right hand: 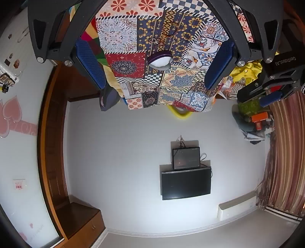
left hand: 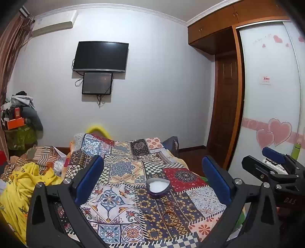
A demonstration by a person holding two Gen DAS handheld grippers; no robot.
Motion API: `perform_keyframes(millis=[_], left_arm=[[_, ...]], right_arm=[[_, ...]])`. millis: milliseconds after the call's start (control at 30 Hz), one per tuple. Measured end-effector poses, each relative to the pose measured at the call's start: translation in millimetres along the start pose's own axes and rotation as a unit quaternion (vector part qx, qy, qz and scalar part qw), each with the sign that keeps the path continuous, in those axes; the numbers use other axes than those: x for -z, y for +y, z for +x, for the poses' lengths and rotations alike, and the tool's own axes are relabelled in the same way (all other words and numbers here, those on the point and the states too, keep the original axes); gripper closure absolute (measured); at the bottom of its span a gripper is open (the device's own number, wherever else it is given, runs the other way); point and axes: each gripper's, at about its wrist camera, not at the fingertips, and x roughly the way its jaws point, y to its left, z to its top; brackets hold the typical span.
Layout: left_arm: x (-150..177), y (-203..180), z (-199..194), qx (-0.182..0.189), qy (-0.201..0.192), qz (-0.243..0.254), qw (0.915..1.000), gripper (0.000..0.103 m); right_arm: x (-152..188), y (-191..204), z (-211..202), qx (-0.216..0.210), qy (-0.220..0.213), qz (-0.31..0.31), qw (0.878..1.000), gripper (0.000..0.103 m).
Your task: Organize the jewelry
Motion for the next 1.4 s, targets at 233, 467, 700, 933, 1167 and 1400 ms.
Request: perform_keyframes(millis=[233, 467, 700, 933, 1167, 1400], left_arm=[[0.2, 0.6, -2.4, -0.001, 0.001, -0.001, 1.0000, 0.000], [-0.1, 0.6, 4.6, -0.003, 0.011, -0.001, 0.9999, 0.000], [1.4, 1.9, 6.5, -0.003, 0.011, -0.001, 0.9999, 0.000], [2.4, 2.7, 7.0, -0.002, 0.010, -0.001, 0.9999, 0.000], [3.2, 0.8, 7.3, -0.002, 0.008, 0.004, 1.0000, 0.000], [4.0, -1.4, 6.7, -0.001, 0.009, 0.005, 0.9999, 0.000]], right_arm=[[-1.3, -2.7, -1.2, -0.003, 0.002, 0.002, 1.000, 0.000], [-4.5, -4.3, -1.0, -0.001, 0.005, 0.002, 1.000, 0.000], [0.5, -6.0, -0.2, 0.000, 0.004, 0.001, 1.000, 0.000], [-2.2, -3.4, -0.3, 0.000, 0.004, 0.001, 1.000, 0.000], [-3.4, -5.2, 1.6, 0.000, 0.005, 0.002, 1.000, 0.000], [-4.1, -6.0, 1.0, 0.000, 0.005, 0.004, 1.000, 0.000]])
